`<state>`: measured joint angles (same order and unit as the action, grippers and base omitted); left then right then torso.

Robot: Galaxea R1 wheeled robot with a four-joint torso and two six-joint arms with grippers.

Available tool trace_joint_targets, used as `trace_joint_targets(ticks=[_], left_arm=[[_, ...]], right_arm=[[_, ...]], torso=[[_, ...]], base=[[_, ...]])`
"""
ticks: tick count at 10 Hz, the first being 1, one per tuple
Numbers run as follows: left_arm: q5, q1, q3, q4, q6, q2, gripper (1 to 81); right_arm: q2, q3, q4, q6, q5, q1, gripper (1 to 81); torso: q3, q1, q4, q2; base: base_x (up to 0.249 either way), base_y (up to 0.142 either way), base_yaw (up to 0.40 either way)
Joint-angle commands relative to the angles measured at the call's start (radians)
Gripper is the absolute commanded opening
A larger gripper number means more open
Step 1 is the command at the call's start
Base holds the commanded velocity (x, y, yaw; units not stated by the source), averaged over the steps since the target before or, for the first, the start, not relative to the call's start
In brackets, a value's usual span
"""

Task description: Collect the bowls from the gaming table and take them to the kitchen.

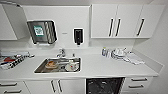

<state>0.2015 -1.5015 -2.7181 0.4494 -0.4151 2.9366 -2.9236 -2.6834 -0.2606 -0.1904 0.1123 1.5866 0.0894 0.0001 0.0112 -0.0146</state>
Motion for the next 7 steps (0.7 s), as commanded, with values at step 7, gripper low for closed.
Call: trace_joint_targets(ticks=[7], left_arm=[[-0.077, 0.169, 0.458, -0.005, 0.002, -0.287, 1.0]], right_arm=[[0.035, 0.045, -0.008, 0.000, -0.042, -0.035, 1.0]], torso=[[0.245, 0.000, 0.000, 0.000]], base=[[0.000, 0.000, 0.000]])
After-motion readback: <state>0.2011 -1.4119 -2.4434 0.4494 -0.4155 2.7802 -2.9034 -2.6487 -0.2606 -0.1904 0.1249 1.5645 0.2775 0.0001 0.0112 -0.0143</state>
